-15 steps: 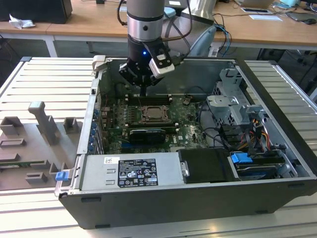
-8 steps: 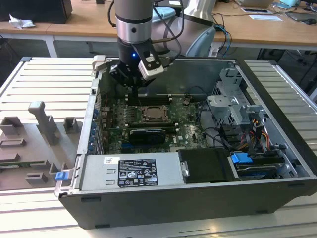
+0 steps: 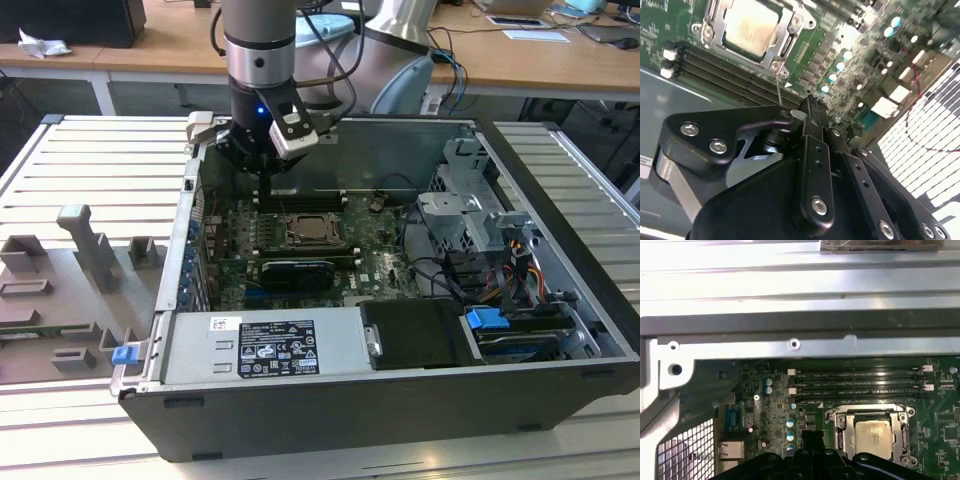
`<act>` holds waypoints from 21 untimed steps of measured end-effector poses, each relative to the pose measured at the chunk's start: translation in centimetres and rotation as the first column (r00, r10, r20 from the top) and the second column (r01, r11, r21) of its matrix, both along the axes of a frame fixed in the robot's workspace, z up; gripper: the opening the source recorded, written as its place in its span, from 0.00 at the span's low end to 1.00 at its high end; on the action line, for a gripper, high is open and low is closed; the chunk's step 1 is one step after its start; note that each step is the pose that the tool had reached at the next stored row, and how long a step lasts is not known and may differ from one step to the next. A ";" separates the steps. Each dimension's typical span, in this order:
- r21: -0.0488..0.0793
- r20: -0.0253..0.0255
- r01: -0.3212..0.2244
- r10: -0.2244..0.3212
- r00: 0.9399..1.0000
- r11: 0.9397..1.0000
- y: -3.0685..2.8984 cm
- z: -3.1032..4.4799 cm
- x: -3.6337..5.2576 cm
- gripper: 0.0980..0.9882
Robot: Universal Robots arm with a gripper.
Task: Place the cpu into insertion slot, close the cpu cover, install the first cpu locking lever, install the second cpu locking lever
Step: 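Install the first cpu locking lever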
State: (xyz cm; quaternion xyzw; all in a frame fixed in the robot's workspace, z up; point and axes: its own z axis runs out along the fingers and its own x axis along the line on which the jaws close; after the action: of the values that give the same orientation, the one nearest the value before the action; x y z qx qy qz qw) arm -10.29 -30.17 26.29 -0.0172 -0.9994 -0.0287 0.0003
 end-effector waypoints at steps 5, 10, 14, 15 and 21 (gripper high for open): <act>-0.002 0.000 0.000 0.000 1.000 1.000 0.59 -0.17 0.30 0.01; -0.003 0.000 0.000 0.000 1.000 1.000 0.64 -0.23 1.64 0.01; -0.008 0.000 0.000 0.000 1.000 1.000 0.78 -0.34 3.40 0.01; -0.009 0.000 0.000 0.000 1.000 1.000 0.79 -0.38 3.68 0.01; -0.012 -0.001 0.000 0.000 1.000 1.000 0.80 -0.60 5.00 0.01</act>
State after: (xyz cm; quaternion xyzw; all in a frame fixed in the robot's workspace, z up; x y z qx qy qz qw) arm -5.29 -29.37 25.68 -0.0172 -0.9996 -0.0229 0.0005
